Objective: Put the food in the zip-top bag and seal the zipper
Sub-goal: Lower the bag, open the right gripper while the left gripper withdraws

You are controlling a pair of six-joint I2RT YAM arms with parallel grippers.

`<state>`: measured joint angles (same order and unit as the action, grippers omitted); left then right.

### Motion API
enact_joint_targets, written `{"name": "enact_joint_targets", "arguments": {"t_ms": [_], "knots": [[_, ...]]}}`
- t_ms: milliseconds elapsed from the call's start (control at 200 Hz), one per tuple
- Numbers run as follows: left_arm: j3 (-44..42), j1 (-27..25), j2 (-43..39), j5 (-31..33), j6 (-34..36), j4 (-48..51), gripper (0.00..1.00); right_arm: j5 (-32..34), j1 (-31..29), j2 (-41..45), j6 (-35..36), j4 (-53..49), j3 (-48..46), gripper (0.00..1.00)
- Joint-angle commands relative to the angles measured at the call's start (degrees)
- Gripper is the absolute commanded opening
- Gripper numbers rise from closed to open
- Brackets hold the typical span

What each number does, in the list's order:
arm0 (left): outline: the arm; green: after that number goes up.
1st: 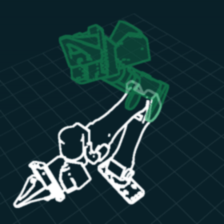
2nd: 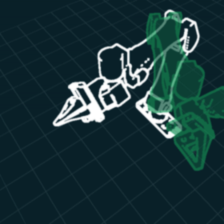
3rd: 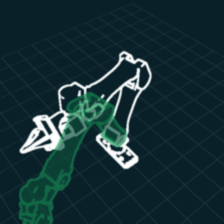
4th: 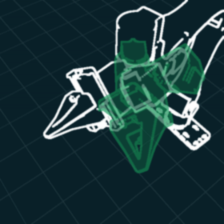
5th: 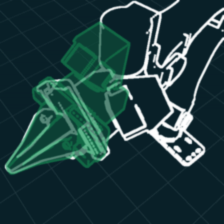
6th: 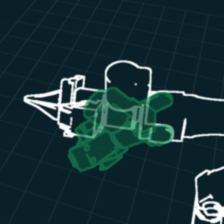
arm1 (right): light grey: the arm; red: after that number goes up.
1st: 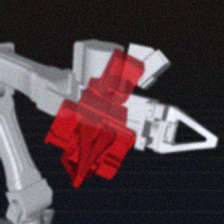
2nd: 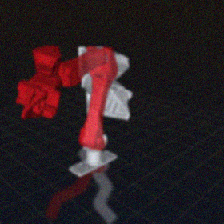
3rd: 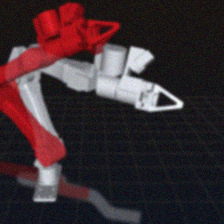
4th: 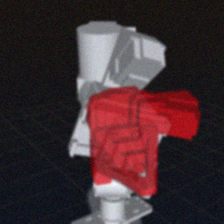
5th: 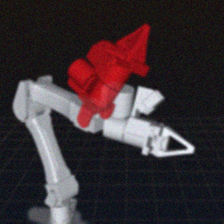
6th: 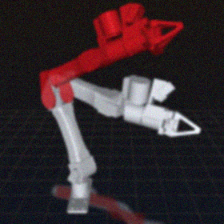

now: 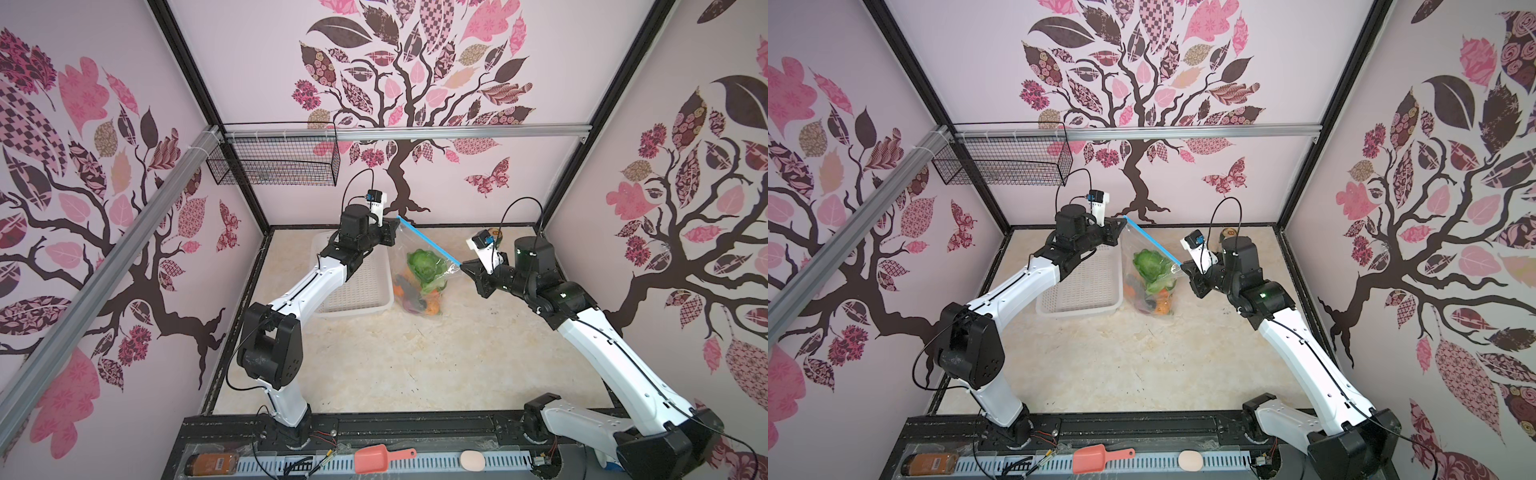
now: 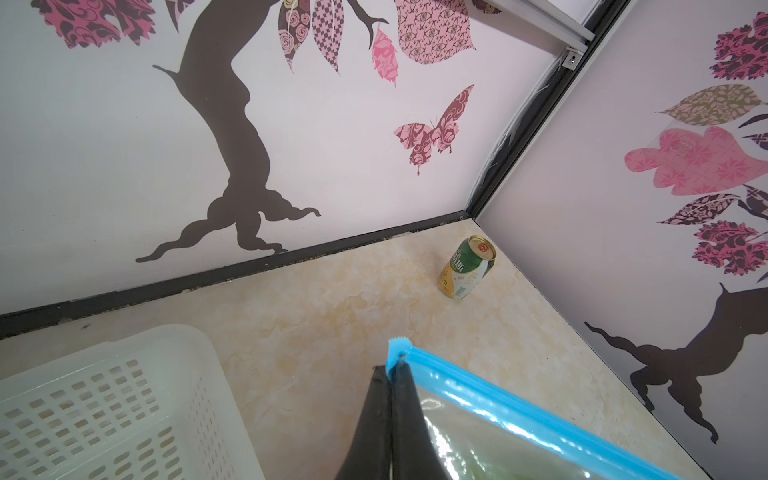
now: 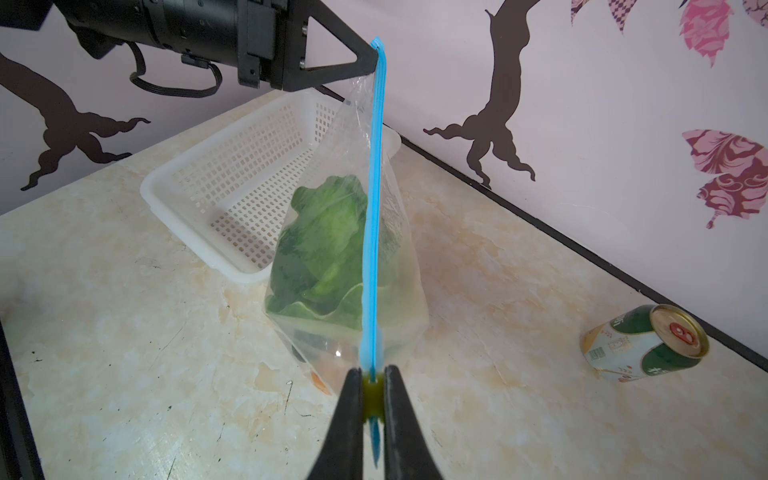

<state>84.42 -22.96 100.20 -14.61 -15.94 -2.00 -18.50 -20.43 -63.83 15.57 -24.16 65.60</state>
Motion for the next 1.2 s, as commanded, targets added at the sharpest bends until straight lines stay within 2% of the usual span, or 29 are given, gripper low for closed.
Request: {"name": "enact_joint_targets", "arguments": {"t_ms": [0,105,130,175,210,230,250,265,280,430,640,750,1045,1130,1195], "knots": [[1.68,2.66,0.8,3.6,-1.26,-2.34,0.0,-2.19,0.44,1.47,-2.04,-0.33,-0.08,0.0],[0.81,2.67,0.19,1.31,-3.06,-2.42,0.02,-2.26,0.52,1.26,-3.42,3.29,-1.52,0.0],[0.77,2.66,0.01,0.89,-3.35,-1.98,0.18,-1.51,0.53,1.18,-4.01,4.36,-2.04,0.0],[1.0,2.66,-0.31,0.71,-4.17,-0.52,0.53,-0.15,0.56,0.85,-5.04,6.05,-2.75,0.0],[1.18,2.66,-0.68,1.01,-5.01,0.84,0.66,0.66,0.56,0.4,-5.8,7.22,-3.14,0.0],[1.27,2.66,-0.94,1.23,-5.41,1.65,0.78,1.16,0.59,0.11,-6.26,7.93,-3.38,0.0],[1.19,2.68,-1.39,1.52,-5.85,2.22,0.83,1.73,0.56,-0.23,-6.9,8.71,-3.56,0.0],[1.0,2.7,-1.72,1.7,-6.09,2.53,0.96,2.06,0.58,-0.5,-7.16,9.15,-3.72,0.0],[0.7,2.66,-2.18,1.89,-6.39,2.7,0.98,2.33,0.56,-0.84,-7.45,9.59,-3.9,0.0],[-3.77,2.66,-8.3,5.26,-7.6,3.87,0.99,7.42,1.47,-4.59,-10.64,13.57,-4.78,0.0],[-5.97,2.9,-15.55,18.66,-9.22,7.56,0.99,17.88,4.28,-8.94,-15.33,18.61,-9.35,0.0],[-7.92,2.92,-18.47,23.33,-10.32,7.8,0.99,18.78,5.87,-11.09,-17.7,21.54,-12.13,0.0],[-13.81,2.93,-23.05,29.0,-10.95,5.0,0.98,22.02,10.05,-17.27,-24.02,30.95,-19.27,0.01],[-14.88,2.97,-23.68,30.84,-10.45,5.97,0.98,22.45,11.14,-19.3,-25.82,32.03,-20.26,0.05],[-16.31,3.21,-24.37,32.84,-9.78,6.48,0.98,23.46,11.53,-19.84,-26.79,32.87,-21.09,0.17]]}}
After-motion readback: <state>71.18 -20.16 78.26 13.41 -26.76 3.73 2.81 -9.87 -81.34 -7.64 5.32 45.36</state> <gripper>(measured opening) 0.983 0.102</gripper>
